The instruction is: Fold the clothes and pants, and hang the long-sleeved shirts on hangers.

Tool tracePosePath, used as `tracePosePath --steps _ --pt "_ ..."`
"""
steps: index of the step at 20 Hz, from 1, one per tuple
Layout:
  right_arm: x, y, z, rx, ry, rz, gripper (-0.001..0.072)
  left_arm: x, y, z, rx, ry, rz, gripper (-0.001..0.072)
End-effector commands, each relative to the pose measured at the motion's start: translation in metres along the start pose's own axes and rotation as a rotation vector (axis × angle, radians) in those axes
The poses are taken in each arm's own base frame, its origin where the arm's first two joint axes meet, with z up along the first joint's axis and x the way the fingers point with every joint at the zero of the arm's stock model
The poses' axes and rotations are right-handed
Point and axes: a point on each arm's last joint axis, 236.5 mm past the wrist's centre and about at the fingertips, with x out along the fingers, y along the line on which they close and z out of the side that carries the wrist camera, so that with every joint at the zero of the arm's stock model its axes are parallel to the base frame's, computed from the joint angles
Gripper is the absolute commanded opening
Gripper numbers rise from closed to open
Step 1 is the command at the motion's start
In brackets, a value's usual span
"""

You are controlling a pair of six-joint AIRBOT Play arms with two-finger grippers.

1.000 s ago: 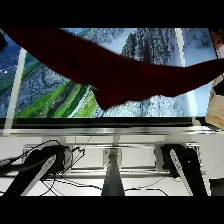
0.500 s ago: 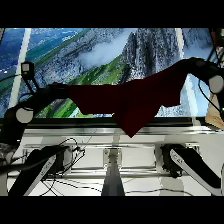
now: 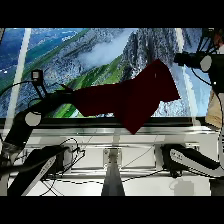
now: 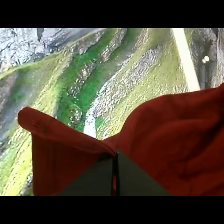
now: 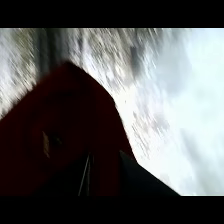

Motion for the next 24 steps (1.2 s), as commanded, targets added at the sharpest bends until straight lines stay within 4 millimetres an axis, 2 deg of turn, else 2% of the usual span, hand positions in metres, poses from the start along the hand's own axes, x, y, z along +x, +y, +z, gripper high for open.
tracePosePath --steps 1,2,4,7,8,9,10,12,15,17,18,20,21,22,23,24 --pt "-0.013 -0.039 -0.095 -0.071 0.4 -0.038 0.0196 0.001 -0.001 -0.001 0.001 0.002 -0.004 0.0012" --pt "-0.015 -0.042 -0.124 -0.053 0.497 -0.011 0.0195 0.001 -0.001 -0.001 0.001 0.001 -0.004 0.0012" --pt "-0.018 -0.025 -0.176 0.018 0.623 0.123 0.0194 0.001 -0.001 -0.001 0.001 0.002 -0.004 0.0012" --pt "-0.02 0.036 -0.231 0.164 0.653 0.397 0.0196 0.001 -0.001 -0.001 0.001 0.001 -0.004 0.0013" --pt "-0.018 0.055 -0.246 0.23 0.653 0.456 0.0263 0.001 -0.001 -0.001 0.001 0.002 -0.004 0.0013" --pt "-0.014 0.07 -0.256 0.304 0.65 0.495 0.0451 0.001 -0.001 -0.001 0.001 0.001 -0.004 0.0013" --pt "-0.008 0.083 -0.261 0.39 0.633 0.527 0.0517 0.001 -0.001 -0.001 0.001 0.001 -0.004 0.0013" --pt "0.003 0.096 -0.258 0.506 0.569 0.561 0.0516 0.001 -0.001 -0.001 0.001 0.002 -0.004 0.0013" --pt "0.015 0.095 -0.245 0.577 0.498 0.55 0.0508 0.001 -0.001 -0.001 0.001 0.002 -0.004 0.0013" --pt "0.021 0.092 -0.244 0.592 0.488 0.531 0.0499 0.001 -0.001 -0.002 0.0 0.003 -0.004 0.0013" --pt "0.022 0.093 -0.246 0.602 0.5 0.534 0.0433 0.002 -0.001 -0.003 0.0 0.006 -0.003 0.0013" --pt "0.024 0.096 -0.25 0.623 0.524 0.541 0.0405 0.004 0.0 -0.005 -0.003 0.017 0.0 0.0013" --pt "0.024 0.098 -0.252 0.617 0.531 0.543 0.0352 0.005 0.001 -0.007 -0.005 0.023 0.002 0.0013" --pt "0.024 0.101 -0.251 0.595 0.525 0.552 0.0259 0.006 0.001 -0.008 -0.005 0.027 0.003 0.0013" --pt "0.022 0.106 -0.25 0.563 0.515 0.574 0.0243 0.007 0.002 -0.009 -0.006 0.031 0.004 0.0013" --pt "0.02 0.112 -0.248 0.536 0.506 0.595 0.016 0.008 0.002 -0.009 -0.007 0.034 0.005 0.0013"
